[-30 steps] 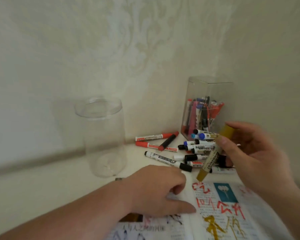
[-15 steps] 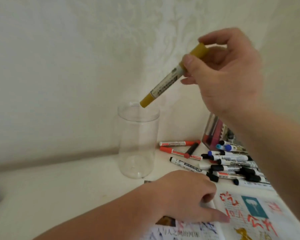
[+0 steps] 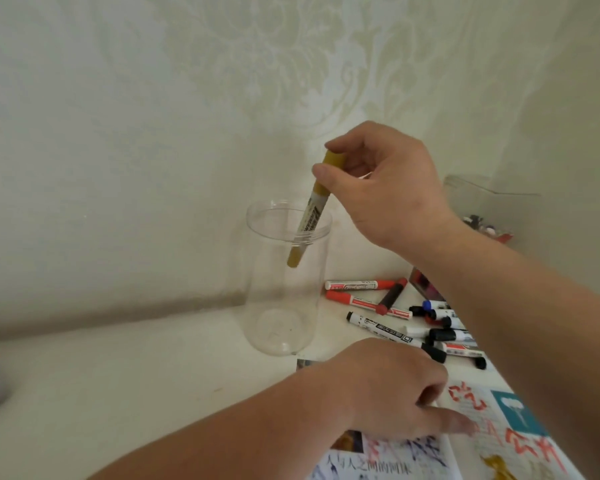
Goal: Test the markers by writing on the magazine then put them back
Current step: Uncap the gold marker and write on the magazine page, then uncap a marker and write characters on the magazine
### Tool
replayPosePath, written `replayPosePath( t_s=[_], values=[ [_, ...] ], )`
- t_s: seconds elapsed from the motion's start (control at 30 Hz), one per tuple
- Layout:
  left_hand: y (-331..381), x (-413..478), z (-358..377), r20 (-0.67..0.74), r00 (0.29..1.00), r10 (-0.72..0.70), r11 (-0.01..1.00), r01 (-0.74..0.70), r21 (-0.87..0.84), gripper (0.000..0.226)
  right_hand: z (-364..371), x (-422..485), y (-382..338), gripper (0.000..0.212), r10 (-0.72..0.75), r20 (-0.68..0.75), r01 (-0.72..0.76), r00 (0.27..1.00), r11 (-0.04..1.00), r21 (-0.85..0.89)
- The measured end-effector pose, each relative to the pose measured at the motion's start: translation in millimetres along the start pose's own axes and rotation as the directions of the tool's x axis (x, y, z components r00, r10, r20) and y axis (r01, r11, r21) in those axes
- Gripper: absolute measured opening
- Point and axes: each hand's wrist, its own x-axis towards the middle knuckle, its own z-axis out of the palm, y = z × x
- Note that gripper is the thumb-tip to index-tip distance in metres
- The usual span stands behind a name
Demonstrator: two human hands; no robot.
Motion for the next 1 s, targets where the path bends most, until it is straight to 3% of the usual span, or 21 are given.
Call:
replayPosePath(
  t_s=[0.17,0.27,0.33,0.43,0.47,0.53,0.6,0.67,0.77,0.9,1.0],
  values=[
    [1.1,0.6,1.0,-0.010,1.000,0.006,1.000,-0.006,0.004,0.047,3.7,-4.8,5.1,0.006,0.023,0.088,-0.015,0.996,0.996,-0.090],
    [1.1,1.2,1.3,-0.002,1.000,0.002,1.000,-0.002,0.010,0.046,-5.5,-7.2,8.3,0.015,0.018,0.102,-0.006,0.995,0.994,-0.113],
    [0.5,1.5,2.2,-0.006,1.000,-0.006,1.000,0.007,0.028,0.045,-20.3,-10.5,12.3,0.022,0.002,0.035,0.002,0.999,0.992,-0.123],
    [-1.2,2.0,4.2,-0.002,1.000,-0.016,0.998,0.016,0.055,0.045,-53.3,-23.0,32.4,0.016,0.064,-0.048,-0.070,0.997,0.988,-0.137],
    [-1.5,2.4,4.7,-0.004,1.000,-0.015,0.998,0.015,0.059,0.045,-64.0,-29.8,41.8,0.012,0.138,-0.010,-0.138,0.990,0.976,-0.170],
    [-0.3,3.4,4.8,-0.010,1.000,-0.016,0.997,0.017,0.069,0.047,-80.2,-46.4,63.4,0.006,0.303,0.161,-0.220,0.939,0.892,-0.395],
    [1.3,5.2,4.8,-0.013,0.999,-0.030,0.997,0.031,0.074,0.048,-85.6,-63.5,82.0,0.003,0.433,0.326,-0.160,0.840,0.773,-0.614],
    [1.8,6.8,5.1,-0.018,0.999,-0.044,0.997,0.045,0.063,0.048,-83.4,-76.1,91.5,0.007,0.522,0.429,-0.099,0.737,0.712,-0.695],
    [2.0,8.0,6.3,-0.032,0.999,-0.039,0.997,0.041,0.058,0.044,-73.5,-82.8,96.1,0.019,0.576,0.484,-0.019,0.659,0.656,-0.755],
    [1.5,8.1,8.6,-0.057,0.997,-0.046,0.999,0.046,0.011,0.041,-61.4,-82.6,96.8,0.036,0.568,0.526,0.092,0.633,0.620,-0.779],
    [-2.4,7.6,10.6,-0.109,0.993,-0.048,0.999,0.048,0.003,0.044,-76.0,-82.6,94.6,0.032,0.485,0.500,0.032,0.718,0.694,-0.719]
  ],
)
